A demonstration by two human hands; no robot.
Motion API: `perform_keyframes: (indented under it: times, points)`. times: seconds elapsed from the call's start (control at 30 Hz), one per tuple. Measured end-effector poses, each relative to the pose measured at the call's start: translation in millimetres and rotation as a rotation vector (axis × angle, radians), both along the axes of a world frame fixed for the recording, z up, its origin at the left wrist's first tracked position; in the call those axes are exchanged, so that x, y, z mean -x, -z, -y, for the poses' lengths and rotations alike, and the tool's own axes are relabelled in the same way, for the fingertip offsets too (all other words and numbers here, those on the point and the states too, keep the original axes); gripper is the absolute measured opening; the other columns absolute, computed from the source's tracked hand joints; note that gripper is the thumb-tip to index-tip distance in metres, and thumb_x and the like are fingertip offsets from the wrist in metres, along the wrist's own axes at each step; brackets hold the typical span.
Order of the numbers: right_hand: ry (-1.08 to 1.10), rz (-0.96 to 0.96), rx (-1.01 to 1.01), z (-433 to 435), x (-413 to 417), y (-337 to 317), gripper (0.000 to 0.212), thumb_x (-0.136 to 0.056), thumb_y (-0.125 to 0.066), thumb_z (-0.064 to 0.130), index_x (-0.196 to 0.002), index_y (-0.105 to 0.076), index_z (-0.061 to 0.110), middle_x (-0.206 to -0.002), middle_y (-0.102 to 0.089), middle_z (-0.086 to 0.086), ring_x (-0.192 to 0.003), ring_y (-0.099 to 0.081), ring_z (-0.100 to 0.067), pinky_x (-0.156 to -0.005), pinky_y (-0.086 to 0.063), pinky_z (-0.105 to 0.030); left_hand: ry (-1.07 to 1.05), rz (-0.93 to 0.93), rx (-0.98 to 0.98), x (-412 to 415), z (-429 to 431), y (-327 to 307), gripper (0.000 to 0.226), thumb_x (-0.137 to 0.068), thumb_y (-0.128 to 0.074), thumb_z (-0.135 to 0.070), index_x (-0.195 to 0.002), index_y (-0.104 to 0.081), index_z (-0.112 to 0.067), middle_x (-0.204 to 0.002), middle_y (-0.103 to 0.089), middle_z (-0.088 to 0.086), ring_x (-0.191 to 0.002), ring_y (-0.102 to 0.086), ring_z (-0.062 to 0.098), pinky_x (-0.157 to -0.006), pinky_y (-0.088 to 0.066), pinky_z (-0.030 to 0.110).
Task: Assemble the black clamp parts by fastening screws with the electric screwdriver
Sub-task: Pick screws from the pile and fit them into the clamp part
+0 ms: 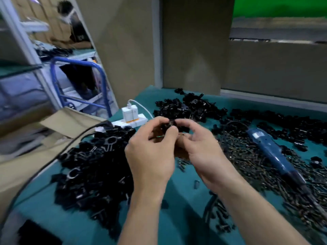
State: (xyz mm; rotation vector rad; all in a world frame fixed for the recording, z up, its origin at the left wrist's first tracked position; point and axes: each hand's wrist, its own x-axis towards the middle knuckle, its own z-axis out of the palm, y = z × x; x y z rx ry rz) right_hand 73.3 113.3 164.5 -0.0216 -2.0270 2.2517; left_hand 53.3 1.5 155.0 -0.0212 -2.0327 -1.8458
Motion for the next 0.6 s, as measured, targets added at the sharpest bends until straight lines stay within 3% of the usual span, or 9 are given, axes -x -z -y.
perform_keyframes:
  times: [0.07, 0.17, 0.3, 0.37, 0.43, 0.5, 0.6]
  points:
    - [0.057, -0.029, -0.329, 26, 20, 4, 0.035, -0.096, -0.059, -0.002, -0.102, -0.066, 0.032, -0.083, -0.079, -0.006, -0.071, -0.071, -0.027, -0.068, -0.061, -0.036, -0.156, -0.020, 0.151, -2, 30, 2, 0.019, -0.081, -0.072, -0.040, -0.098, -0.080, -0.041, -0.084, -0.078, -0.017, -0.082, -0.075, 0.009, -0.085, -0.060, 0.033]
    - [0.067, -0.062, -0.621, 66, 51, 14, 0.037, -0.088, -0.065, 0.009, -0.104, -0.070, 0.042, -0.085, -0.077, 0.009, -0.077, -0.067, -0.011, -0.076, -0.052, -0.023, -0.352, 0.052, 0.468, -2, 69, 6, 0.026, -0.092, -0.068, -0.023, -0.113, -0.078, -0.034, -0.101, -0.080, -0.004, -0.097, -0.071, 0.024, -0.083, -0.043, 0.027]
    - [0.017, -0.136, -0.727, 114, 84, 25, 0.039, -0.091, -0.063, 0.013, -0.122, -0.072, 0.035, -0.116, -0.076, 0.004, -0.112, -0.065, -0.020, -0.098, -0.050, -0.033, -0.241, 0.162, 0.691, 10, 108, 15, 0.058, -0.097, -0.060, -0.011, -0.152, -0.050, -0.025, -0.148, -0.058, 0.004, -0.138, -0.050, 0.029, -0.118, -0.035, 0.046]
    - [-0.038, -0.129, -0.867, 126, 94, 32, 0.035, -0.097, -0.055, 0.022, -0.128, -0.067, 0.035, -0.123, -0.073, -0.002, -0.116, -0.060, -0.028, -0.096, -0.050, -0.038, -0.135, 0.226, 0.742, 16, 119, 21, 0.071, -0.101, -0.054, -0.015, -0.163, -0.025, -0.033, -0.158, -0.047, 0.001, -0.143, -0.043, 0.027, -0.118, -0.034, 0.051]
    - [-0.121, -0.101, -1.011, 127, 100, 35, 0.033, -0.101, -0.047, 0.028, -0.127, -0.066, 0.030, -0.125, -0.070, -0.007, -0.117, -0.057, -0.033, -0.095, -0.048, -0.043, -0.108, 0.278, 0.722, 20, 121, 26, 0.076, -0.102, -0.052, -0.019, -0.164, -0.015, -0.040, -0.159, -0.046, -0.002, -0.142, -0.046, 0.025, -0.116, -0.036, 0.049]
    - [-0.145, -0.089, -0.987, 122, 103, 34, 0.034, -0.101, -0.047, 0.026, -0.128, -0.066, 0.028, -0.128, -0.069, -0.004, -0.119, -0.056, -0.030, -0.096, -0.046, -0.038, -0.135, 0.303, 0.711, 24, 121, 30, 0.073, -0.101, -0.053, -0.024, -0.165, -0.019, -0.037, -0.161, -0.045, -0.003, -0.143, -0.044, 0.022, -0.118, -0.035, 0.045]
    - [-0.017, -0.076, -0.836, 101, 98, 27, 0.038, -0.097, -0.051, 0.021, -0.128, -0.069, 0.034, -0.129, -0.071, 0.009, -0.116, -0.061, -0.016, -0.090, -0.045, -0.026, -0.191, 0.327, 0.775, 26, 121, 31, 0.073, -0.099, -0.054, -0.026, -0.164, -0.023, -0.029, -0.166, -0.037, -0.003, -0.151, -0.033, 0.019, -0.125, -0.027, 0.044]
